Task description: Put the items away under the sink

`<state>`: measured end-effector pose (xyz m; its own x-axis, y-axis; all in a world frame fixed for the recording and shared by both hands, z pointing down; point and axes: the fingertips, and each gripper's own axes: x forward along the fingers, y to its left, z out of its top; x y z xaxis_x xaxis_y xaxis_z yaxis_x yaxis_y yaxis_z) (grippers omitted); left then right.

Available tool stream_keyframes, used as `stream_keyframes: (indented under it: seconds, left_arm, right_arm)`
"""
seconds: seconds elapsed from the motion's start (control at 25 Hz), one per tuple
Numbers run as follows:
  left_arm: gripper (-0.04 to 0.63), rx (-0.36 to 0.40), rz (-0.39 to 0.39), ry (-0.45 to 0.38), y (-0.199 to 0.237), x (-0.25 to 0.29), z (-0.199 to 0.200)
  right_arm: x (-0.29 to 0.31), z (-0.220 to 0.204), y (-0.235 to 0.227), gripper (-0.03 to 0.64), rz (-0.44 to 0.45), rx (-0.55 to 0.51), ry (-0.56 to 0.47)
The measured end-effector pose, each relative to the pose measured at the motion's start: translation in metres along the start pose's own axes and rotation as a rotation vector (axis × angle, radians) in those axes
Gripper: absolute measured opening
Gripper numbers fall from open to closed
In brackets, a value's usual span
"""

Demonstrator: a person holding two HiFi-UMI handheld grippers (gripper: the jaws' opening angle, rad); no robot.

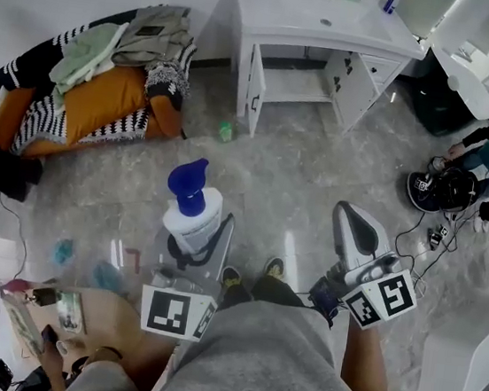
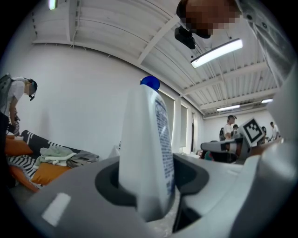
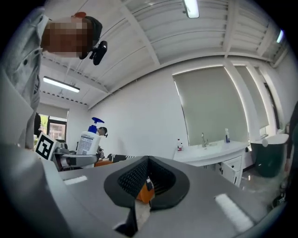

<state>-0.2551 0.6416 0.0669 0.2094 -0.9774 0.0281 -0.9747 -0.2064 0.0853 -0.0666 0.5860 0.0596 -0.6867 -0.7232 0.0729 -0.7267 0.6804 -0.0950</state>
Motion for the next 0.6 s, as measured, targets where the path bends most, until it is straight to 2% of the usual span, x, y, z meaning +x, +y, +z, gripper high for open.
stream_keyframes:
  seconds: [0.32,0.6]
  left_arm:
    - [0.213,-0.007,-0.002,-0.03,0.004,0.009,0.003]
    - [0.213,0.03,-0.004,-0.044,0.003,0.045,0.009]
  right_arm:
    - [0.012,-0.006,-0.005,0.0,0.001,-0.024,-0.002]
    - [0.032,-0.005,-0.048,0.0,-0.06,-0.031,0.002]
